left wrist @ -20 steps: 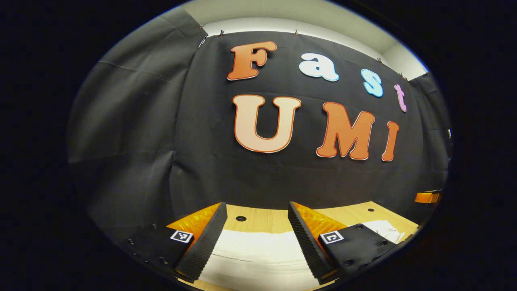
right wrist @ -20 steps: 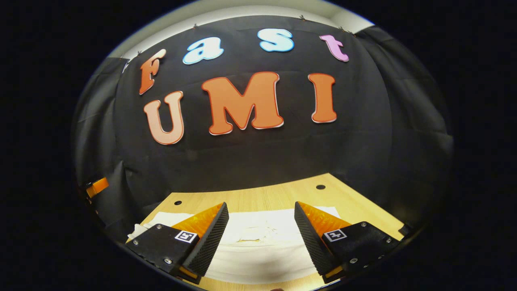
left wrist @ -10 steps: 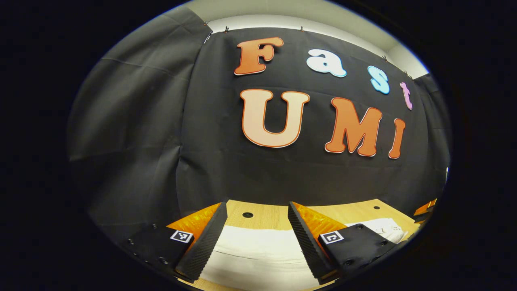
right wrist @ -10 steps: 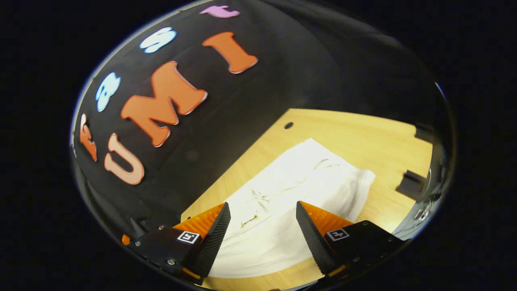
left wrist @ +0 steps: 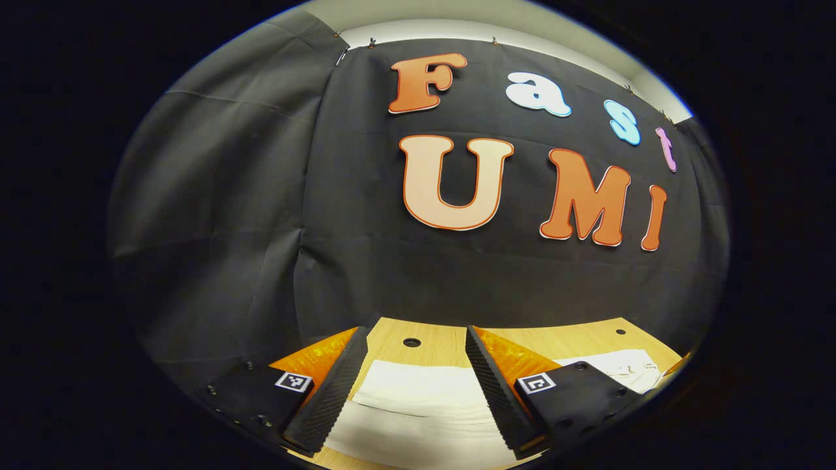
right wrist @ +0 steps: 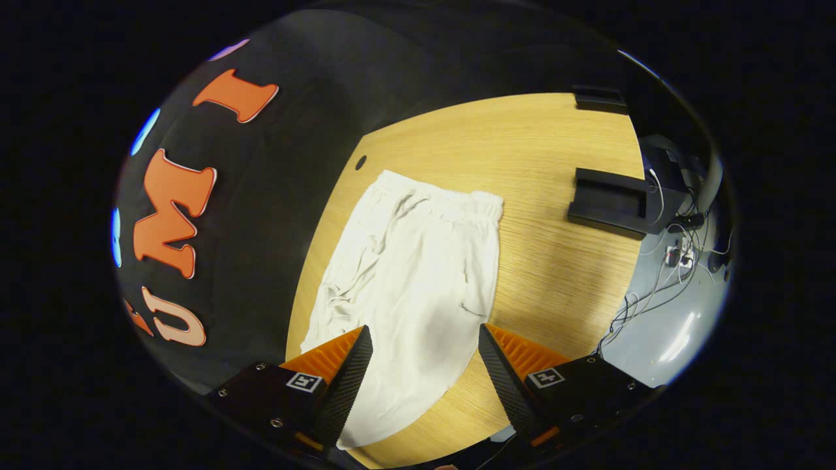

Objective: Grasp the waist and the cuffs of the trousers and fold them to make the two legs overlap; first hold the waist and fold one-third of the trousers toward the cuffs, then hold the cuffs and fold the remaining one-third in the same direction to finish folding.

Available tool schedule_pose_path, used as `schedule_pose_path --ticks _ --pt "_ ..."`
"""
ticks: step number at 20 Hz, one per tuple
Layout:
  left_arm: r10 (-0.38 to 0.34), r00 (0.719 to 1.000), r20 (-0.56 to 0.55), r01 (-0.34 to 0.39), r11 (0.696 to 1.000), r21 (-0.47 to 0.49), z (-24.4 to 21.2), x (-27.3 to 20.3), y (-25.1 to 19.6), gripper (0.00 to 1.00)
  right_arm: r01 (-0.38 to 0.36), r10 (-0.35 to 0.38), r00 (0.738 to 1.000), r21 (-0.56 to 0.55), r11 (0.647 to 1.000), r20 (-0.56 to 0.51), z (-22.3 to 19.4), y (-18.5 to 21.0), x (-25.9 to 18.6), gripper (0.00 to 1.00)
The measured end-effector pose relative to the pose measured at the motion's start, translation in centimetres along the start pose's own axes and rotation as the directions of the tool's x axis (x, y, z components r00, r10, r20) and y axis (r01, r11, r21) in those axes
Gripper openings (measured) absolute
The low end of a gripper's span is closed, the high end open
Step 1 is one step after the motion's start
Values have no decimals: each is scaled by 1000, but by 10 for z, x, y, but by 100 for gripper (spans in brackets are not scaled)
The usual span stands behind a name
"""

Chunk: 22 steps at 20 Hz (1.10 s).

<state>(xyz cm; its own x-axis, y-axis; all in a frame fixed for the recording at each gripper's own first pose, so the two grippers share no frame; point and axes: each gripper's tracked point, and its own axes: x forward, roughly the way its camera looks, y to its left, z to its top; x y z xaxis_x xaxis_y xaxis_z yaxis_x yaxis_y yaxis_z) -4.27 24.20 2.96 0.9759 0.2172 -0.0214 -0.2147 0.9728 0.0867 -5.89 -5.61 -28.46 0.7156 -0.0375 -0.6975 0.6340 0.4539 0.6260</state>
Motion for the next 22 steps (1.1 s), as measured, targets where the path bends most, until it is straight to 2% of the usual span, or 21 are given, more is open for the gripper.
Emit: schedule_pose_path --ticks 7,14,16,18,20,22 --pt "29 999 -29 -29 1000 3 -15 8 4 98 62 -61 996 10 998 -59 -1 -13 30 98" --pt "74 996 -51 -75 997 -18 -19 15 12 98 47 -42 993 46 998 -110 5 6 53 98" --pt "85 995 -54 -86 996 -19 -20 18 12 98 62 -56 989 39 997 -134 5 8 61 95" --pt "98 993 -59 -99 995 -18 -23 17 12 98 67 -59 985 38 997 -164 2 9 70 77" --pt "111 991 -76 -114 993 -35 -26 15 13 99 88 -79 982 45 995 -173 3 3 75 46" --pt "132 987 -90 -137 990 -44 -29 12 16 99 109 -96 977 63 992 -188 3 -3 78 28"
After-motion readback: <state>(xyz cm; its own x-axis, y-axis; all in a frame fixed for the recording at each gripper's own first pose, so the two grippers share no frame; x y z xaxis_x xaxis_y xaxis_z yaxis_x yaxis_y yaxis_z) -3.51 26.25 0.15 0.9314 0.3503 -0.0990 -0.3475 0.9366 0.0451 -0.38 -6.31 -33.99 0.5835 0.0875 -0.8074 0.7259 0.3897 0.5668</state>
